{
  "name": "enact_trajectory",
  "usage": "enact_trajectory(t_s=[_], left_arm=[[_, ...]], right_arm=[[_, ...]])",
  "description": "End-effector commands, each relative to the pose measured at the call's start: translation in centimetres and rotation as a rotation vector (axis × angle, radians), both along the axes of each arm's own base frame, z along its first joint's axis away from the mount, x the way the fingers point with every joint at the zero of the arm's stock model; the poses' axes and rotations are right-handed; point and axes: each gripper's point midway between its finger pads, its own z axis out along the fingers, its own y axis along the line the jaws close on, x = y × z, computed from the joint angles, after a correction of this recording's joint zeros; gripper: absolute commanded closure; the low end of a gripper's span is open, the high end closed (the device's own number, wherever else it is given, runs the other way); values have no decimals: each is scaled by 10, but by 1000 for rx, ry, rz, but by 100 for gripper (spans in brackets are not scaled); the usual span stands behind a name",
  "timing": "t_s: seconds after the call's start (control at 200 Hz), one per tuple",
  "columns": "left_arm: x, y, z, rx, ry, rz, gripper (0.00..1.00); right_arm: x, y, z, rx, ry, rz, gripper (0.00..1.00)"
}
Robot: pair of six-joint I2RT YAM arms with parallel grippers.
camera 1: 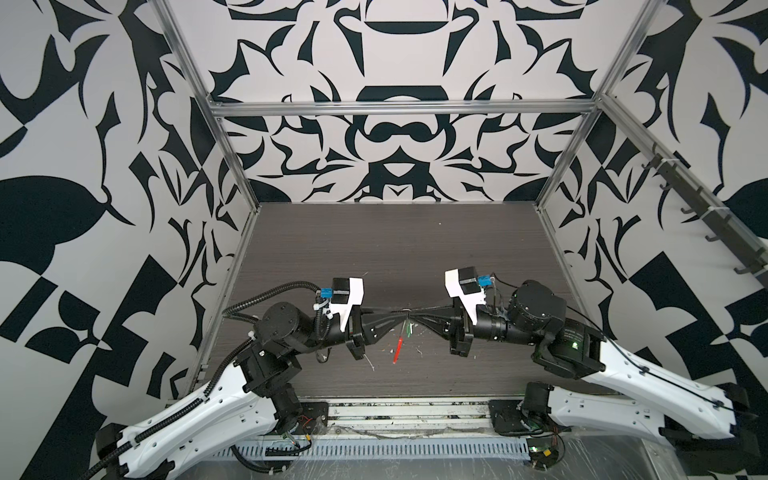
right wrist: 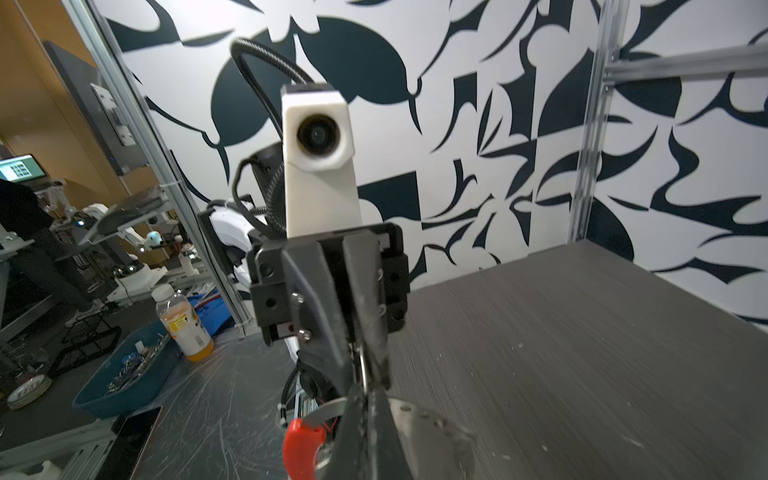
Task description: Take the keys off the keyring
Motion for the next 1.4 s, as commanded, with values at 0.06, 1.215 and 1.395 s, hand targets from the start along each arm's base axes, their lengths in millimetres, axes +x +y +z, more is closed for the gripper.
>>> enact_trajectory(t_s=[0.06,1.215,1.395], left_arm=[[-1,10,-3,49,19,32,58],[-2,-26,-36,355,189,-104,97],[6,-20,-26,267,137,-38,100]], right_arm=[[-1,-15,1,-117,3,-30,100],[-3,-12,-18,-432,46,50,100],[3,-9,-11,-390,43,13,85]])
